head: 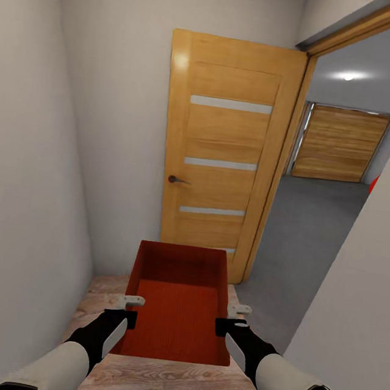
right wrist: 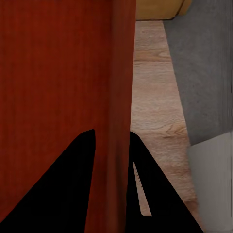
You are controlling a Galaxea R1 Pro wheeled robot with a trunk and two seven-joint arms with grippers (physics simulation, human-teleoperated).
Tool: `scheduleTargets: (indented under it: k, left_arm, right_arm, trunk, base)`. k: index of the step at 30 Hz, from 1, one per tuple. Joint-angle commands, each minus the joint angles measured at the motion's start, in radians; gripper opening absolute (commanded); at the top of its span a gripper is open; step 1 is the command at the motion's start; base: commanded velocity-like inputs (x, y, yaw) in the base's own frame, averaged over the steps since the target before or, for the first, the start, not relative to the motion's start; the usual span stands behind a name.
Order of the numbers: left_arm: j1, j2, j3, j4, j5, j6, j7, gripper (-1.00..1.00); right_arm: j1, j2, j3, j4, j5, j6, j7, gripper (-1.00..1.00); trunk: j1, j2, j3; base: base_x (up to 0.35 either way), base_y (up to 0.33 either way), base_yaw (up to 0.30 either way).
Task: Move the two storage containers from the living room to the garage. In the garage, place one container on the floor and stack the other container on top of it (either order is fine).
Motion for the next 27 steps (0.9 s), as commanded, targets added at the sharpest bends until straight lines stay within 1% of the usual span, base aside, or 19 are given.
scheduleTargets:
  k: [1, 7, 23, 27]
  left_arm:
    - [0.000, 0.034, -0.003, 0.001, 0.017, 0.006, 0.007, -1.00]
    - [0.000, 0.034, -0.003, 0.001, 0.017, 0.007, 0.006, -1.00]
    - [0.000, 0.034, -0.003, 0.001, 0.017, 0.007, 0.003, -1.00]
    - [0.000, 0.035, -0.003, 0.001, 0.017, 0.007, 0.003, -1.00]
  right_arm:
    - [-0.002, -0.005, 0.003, -0.005, 0.007, -0.025, -0.006, -1.00]
    - [-0.002, -0.005, 0.003, -0.005, 0.007, -0.025, -0.006, -1.00]
    - [-0.002, -0.005, 0.003, -0.005, 0.007, -0.025, -0.006, -1.00]
    - [-0.002, -0.005, 0.003, -0.005, 0.007, -0.025, -0.006, -1.00]
  trunk:
    - [0.001, -0.002, -0.002]
    - [0.001, -0.002, -0.002]
    - [0.001, -0.002, -0.002]
    - [0.001, -0.002, -0.002]
  base:
    - [0.000, 0.000, -0.282]
    - [0.071, 0.052, -0.275]
    - [0.200, 0.175, -0.263]
    - [0.208, 0.182, -0.103]
